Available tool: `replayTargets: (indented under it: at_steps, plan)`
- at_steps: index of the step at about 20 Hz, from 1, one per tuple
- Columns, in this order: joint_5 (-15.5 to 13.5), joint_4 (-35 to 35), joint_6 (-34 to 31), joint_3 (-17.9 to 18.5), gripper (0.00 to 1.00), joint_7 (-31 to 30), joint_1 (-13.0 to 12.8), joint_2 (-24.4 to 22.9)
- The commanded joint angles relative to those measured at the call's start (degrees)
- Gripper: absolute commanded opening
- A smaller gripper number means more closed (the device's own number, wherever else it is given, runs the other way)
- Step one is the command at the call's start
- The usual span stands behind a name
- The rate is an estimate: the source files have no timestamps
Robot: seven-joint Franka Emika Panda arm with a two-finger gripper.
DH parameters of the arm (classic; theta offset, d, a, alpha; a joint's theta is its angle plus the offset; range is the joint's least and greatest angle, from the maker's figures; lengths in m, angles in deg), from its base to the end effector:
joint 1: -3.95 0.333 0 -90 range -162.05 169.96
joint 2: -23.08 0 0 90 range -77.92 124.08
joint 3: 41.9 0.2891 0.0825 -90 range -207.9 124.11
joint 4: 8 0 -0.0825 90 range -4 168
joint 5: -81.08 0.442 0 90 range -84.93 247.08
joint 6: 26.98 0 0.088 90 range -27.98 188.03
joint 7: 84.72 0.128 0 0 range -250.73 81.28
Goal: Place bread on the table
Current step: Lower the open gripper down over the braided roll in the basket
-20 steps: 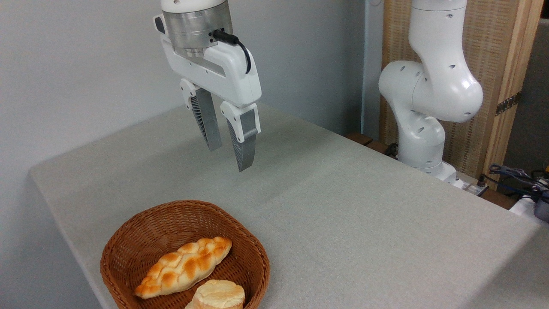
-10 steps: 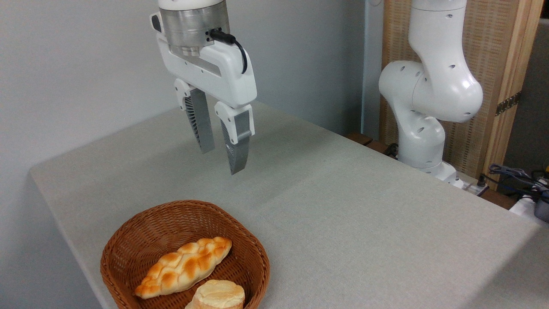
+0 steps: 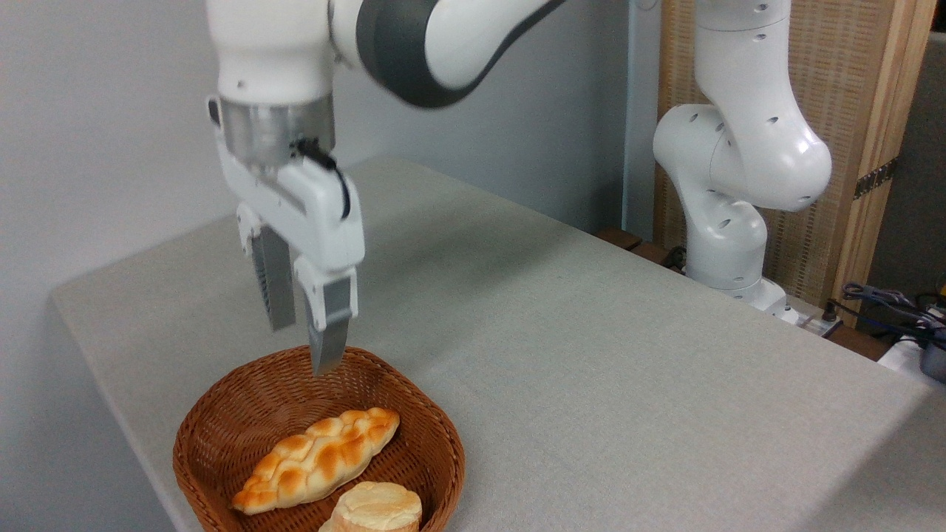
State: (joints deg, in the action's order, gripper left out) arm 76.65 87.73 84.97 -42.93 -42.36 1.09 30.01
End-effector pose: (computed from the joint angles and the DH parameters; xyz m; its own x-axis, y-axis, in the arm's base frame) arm 0.6717 -0.0519 0.4818 0.6947 -0.6987 0.1707 -0.7020 -0.7104 -0.0507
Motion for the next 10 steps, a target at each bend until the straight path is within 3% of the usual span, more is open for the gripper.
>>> replayTargets:
  at_steps: [1, 5, 10]
  plan:
    - [0.12, 1.29, 3.45, -0.02, 1.0, 0.27, -0.03, 3.0]
    - [5.38, 6.21, 9.77, -1.17, 1.0, 0.62, 0.06, 3.18]
    - [8.11, 9.73, 13.91, -1.25, 1.0, 0.71, -0.03, 3.35]
